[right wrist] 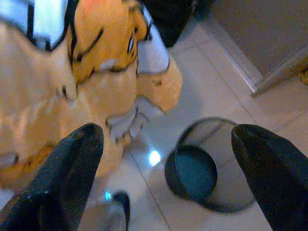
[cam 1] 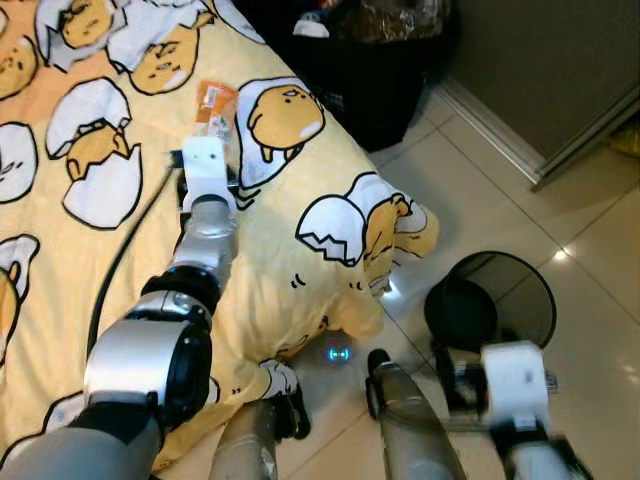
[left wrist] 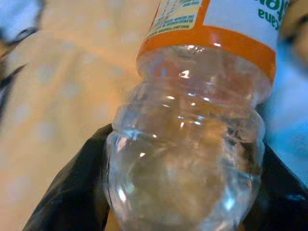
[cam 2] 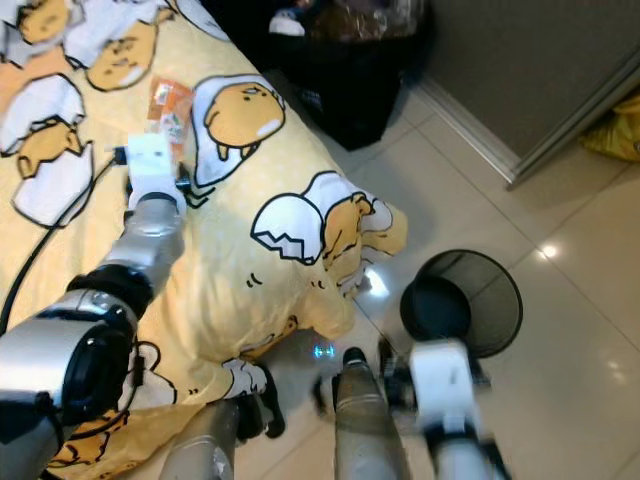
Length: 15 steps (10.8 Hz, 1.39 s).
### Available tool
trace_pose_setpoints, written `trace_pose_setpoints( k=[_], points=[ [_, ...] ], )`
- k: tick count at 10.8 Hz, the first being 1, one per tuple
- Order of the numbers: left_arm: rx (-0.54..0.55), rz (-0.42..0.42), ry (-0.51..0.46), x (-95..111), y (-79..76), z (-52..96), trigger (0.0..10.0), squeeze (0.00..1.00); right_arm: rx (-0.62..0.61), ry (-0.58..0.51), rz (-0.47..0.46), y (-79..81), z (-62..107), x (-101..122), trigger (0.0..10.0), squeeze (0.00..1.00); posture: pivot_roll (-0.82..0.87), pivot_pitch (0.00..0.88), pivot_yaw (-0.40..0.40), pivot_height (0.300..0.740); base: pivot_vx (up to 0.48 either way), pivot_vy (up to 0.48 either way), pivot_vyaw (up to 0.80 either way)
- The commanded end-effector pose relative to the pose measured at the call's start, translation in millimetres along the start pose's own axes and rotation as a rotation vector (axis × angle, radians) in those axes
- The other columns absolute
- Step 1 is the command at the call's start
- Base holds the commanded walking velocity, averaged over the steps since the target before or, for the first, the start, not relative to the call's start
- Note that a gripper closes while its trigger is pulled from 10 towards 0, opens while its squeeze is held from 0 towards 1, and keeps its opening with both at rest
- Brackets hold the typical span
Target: Clean up the room
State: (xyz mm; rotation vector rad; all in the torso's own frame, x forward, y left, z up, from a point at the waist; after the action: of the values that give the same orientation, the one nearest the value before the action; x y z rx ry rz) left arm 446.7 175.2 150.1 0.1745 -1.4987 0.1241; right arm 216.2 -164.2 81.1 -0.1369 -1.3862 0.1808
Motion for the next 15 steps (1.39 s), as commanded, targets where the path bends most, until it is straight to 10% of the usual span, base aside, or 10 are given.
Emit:
trace_pose_setpoints(
  k=[1,3,6,7,10,12,15],
  points=[
    [-0.157,0.027,-0.050,0.2,-15.9,6.2,0.0,0.00,0.017,-0.005,-0.027,-0.5,-8.0,-5.3,10.0,0.00,-0.33,0.165,0.097,0.740,0.000,0.000,0.00],
    [-0.364,0.076,-0.079,-14.8,-28.8,32.4,0.0,0.00,-0.016,-0.020,-0.111,-12.1,-42.8,-6.5,10.0,0.00,-0.24,0.006,0.102,0.740,0.000,0.000,0.00],
    [-0.394,0.164,-0.077,-42.2,-12.4,79.8,0.9,0.00,-0.072,-0.126,-0.172,-31.1,-96.7,18.3,10.0,0.00,-0.18,0.000,0.083,0.740,0.000,0.000,0.00],
    [-0.351,0.176,-0.063,-55.7,-9.6,101.3,10.0,0.00,-0.033,-0.134,-0.124,-23.6,-102.2,21.9,10.0,0.00,-0.16,0.000,0.066,0.740,0.000,0.000,0.00],
    [-0.337,0.138,-0.042,-61.9,-23.1,105.8,10.0,0.00,-0.014,-0.104,-0.133,-12.9,-106.0,5.3,10.0,0.00,-0.17,0.000,0.062,0.740,0.000,0.000,-0.79],
    [-0.148,0.198,0.099,-99.3,20.1,102.4,10.0,0.00,-0.041,-0.143,-0.127,-17.7,-89.5,1.5,10.0,0.00,-0.20,0.000,0.061,0.740,0.000,0.000,-0.77],
    [-0.299,0.122,0.001,-80.5,-13.9,114.0,10.0,0.00,-0.040,-0.118,-0.134,-21.2,-77.8,-17.8,10.0,0.00,-0.20,0.000,0.057,0.740,0.000,-0.160,-0.77]
  ],
)
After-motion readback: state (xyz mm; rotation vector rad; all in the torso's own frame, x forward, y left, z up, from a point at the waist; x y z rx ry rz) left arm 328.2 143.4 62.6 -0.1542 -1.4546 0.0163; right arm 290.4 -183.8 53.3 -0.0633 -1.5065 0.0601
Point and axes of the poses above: a point about 5 cm out from each wrist's last joint towards the gripper, its own z axis pointing back from the gripper into the wrist, its own x axis along the axis of the wrist's last joint, y = z × x, the point moved 5 cm from there along -z, pointing out of the wrist towards the gripper
